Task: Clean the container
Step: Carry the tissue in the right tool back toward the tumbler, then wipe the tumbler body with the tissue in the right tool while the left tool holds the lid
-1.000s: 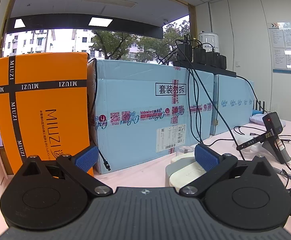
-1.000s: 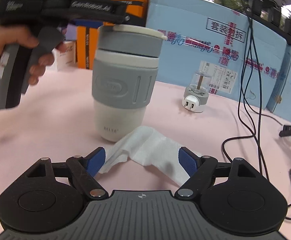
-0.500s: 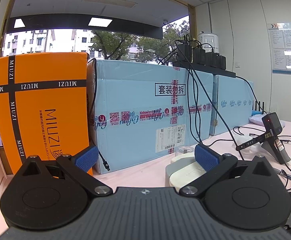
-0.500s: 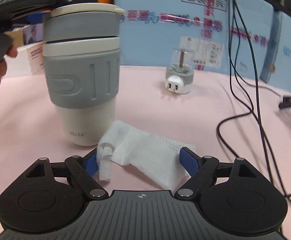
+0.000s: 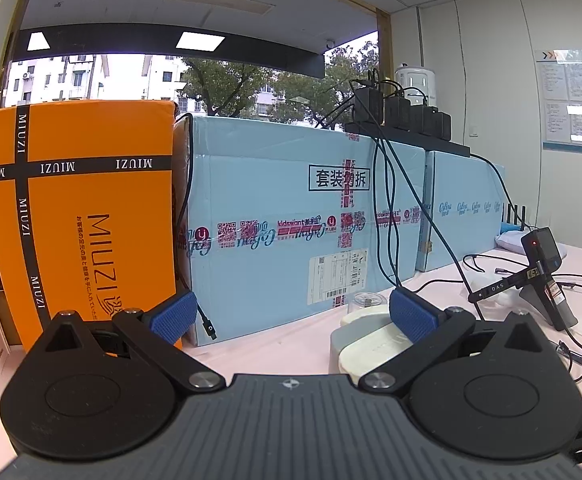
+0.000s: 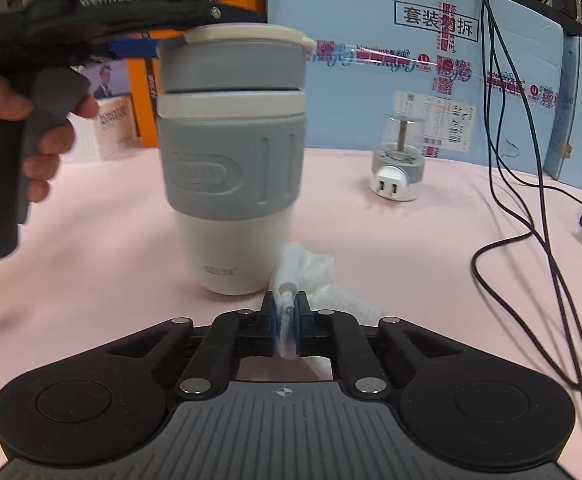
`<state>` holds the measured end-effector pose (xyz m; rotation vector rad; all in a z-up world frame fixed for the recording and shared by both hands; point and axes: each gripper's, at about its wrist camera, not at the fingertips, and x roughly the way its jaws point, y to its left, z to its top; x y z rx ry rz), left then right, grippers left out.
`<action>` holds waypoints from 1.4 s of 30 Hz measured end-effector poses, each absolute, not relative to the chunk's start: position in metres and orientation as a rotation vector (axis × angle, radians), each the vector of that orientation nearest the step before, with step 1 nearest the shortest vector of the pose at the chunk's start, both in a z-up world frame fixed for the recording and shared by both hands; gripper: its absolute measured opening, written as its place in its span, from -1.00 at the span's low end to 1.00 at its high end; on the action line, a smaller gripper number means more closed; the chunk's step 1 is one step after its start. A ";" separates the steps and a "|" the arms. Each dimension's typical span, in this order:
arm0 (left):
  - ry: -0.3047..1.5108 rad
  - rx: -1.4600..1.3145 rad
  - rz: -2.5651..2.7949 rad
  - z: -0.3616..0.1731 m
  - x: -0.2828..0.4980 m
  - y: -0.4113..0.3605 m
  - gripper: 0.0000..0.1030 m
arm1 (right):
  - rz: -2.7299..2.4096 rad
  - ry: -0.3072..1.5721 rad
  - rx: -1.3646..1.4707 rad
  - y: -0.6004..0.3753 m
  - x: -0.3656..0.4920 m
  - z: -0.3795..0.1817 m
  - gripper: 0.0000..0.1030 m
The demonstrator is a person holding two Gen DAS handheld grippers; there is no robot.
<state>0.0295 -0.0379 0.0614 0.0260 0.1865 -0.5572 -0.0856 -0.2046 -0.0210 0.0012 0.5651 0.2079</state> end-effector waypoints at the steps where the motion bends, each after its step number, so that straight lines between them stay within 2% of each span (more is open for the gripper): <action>1: 0.186 0.025 -0.557 0.061 0.030 -0.038 1.00 | 0.216 0.539 0.034 -0.207 -0.090 -0.017 -0.85; 6: 0.184 0.024 -0.555 0.061 0.029 -0.038 1.00 | 0.273 0.398 0.210 -0.218 -0.110 0.007 -0.85; 12: 0.183 0.023 -0.551 0.060 0.029 -0.037 1.00 | 0.300 0.274 0.233 -0.211 -0.115 0.031 -0.85; 31: 0.182 0.017 -0.531 0.059 0.029 -0.039 1.00 | 0.272 0.143 0.209 -0.196 -0.117 0.037 -0.85; 42: 0.176 0.020 -0.534 0.059 0.028 -0.039 1.00 | 0.202 0.203 0.140 -0.186 -0.117 0.032 -0.85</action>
